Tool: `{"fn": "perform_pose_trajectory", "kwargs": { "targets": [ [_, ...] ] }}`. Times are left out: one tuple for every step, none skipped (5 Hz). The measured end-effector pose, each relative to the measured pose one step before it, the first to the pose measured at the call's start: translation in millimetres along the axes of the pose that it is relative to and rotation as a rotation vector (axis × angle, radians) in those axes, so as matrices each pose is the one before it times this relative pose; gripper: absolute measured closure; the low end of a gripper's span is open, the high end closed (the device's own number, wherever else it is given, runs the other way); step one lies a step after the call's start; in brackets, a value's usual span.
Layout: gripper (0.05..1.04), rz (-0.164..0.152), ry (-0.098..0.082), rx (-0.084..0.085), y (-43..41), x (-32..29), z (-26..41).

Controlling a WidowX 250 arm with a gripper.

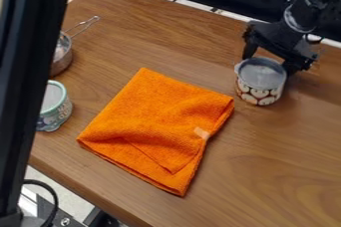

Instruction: Moved the can to the right side of the orange cloth

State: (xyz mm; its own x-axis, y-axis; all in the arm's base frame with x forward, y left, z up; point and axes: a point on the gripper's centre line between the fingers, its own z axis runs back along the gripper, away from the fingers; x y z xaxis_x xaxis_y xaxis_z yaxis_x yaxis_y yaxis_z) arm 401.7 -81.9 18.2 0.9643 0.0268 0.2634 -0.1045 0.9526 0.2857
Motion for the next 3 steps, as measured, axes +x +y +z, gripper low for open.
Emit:
{"fn": "perform_pose_trajectory", "kwargs": {
  "targets": [
    [0.086, 0.0061, 0.0015, -0.0063, -2.02, -9.05, 3.41],
    [0.086, -0.0017, 0.0077, -0.0053, -7.59, -11.0, 4.01],
    [0.086, -0.0305, 0.0059, -0.0277, -2.91, -13.24, 3.85]
  ]
}}
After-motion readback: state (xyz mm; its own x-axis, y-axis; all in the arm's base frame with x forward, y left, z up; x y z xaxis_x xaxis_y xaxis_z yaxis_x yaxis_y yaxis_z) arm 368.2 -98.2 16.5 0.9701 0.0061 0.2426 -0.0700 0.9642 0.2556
